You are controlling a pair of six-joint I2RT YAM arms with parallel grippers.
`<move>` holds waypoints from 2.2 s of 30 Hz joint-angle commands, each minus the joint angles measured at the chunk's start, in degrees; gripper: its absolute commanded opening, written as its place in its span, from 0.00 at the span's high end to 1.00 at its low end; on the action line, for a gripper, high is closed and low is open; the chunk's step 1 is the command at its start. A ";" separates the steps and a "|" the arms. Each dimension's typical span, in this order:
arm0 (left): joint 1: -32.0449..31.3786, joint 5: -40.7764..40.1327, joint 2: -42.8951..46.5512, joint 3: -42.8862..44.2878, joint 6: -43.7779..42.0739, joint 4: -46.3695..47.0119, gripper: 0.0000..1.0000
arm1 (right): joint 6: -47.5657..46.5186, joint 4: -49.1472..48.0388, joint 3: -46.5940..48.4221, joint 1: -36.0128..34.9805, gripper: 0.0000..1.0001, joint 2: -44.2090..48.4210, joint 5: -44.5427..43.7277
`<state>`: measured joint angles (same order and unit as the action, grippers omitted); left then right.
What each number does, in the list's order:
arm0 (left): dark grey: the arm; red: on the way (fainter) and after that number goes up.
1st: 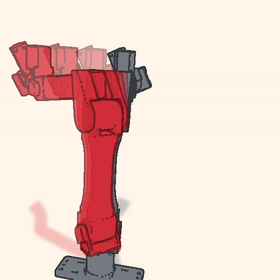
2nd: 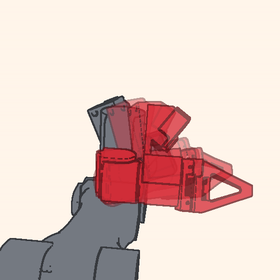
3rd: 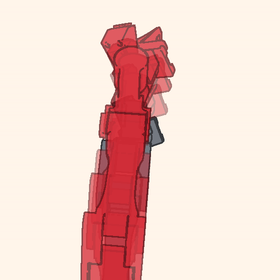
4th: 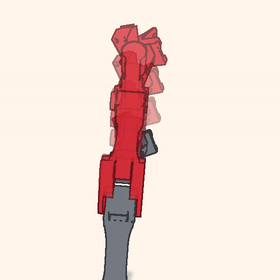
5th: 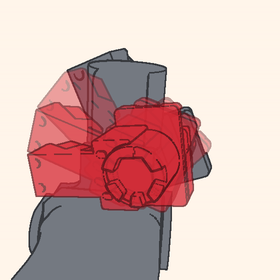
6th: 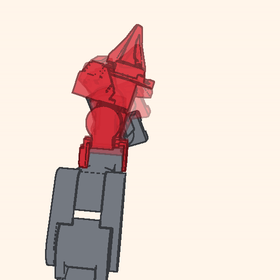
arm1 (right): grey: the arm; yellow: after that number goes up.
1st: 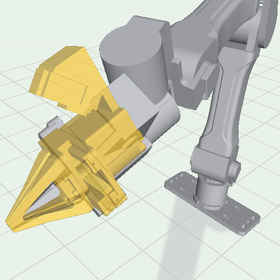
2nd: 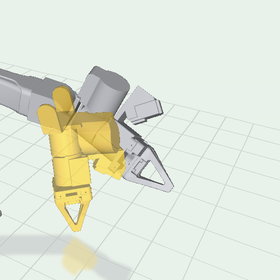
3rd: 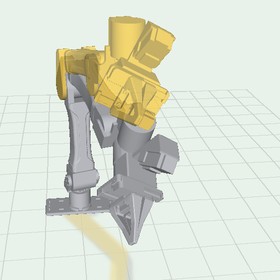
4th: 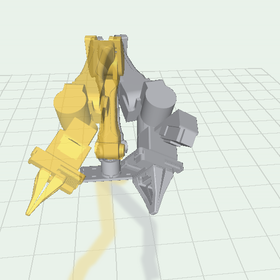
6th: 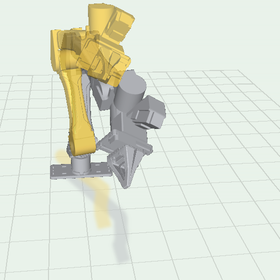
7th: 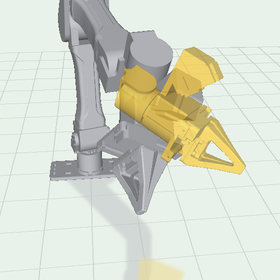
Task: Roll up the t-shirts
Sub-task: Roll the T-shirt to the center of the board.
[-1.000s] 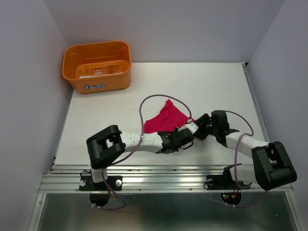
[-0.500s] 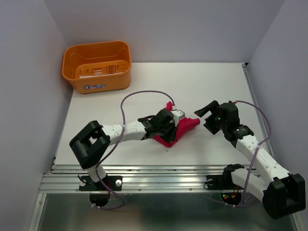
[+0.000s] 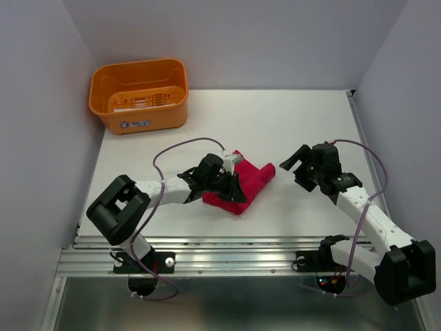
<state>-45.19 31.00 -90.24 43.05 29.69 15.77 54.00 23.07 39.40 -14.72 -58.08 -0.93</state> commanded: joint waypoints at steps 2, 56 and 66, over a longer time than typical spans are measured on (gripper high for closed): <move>0.45 4.06 2.17 -3.66 7.56 9.62 1.00 | -3.28 -3.47 1.91 -0.48 0.19 -1.50 5.05; 6.43 -16.42 23.27 -9.65 9.07 -11.55 0.27 | -6.97 -11.38 15.71 -23.68 0.77 -33.06 0.24; 8.89 -11.32 18.61 -14.30 13.02 -4.26 0.46 | -6.89 -7.87 17.21 -28.34 0.75 -28.40 -3.64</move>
<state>-36.93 17.65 -71.05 30.39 41.21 7.97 47.72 13.69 54.68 -41.34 -89.23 -2.02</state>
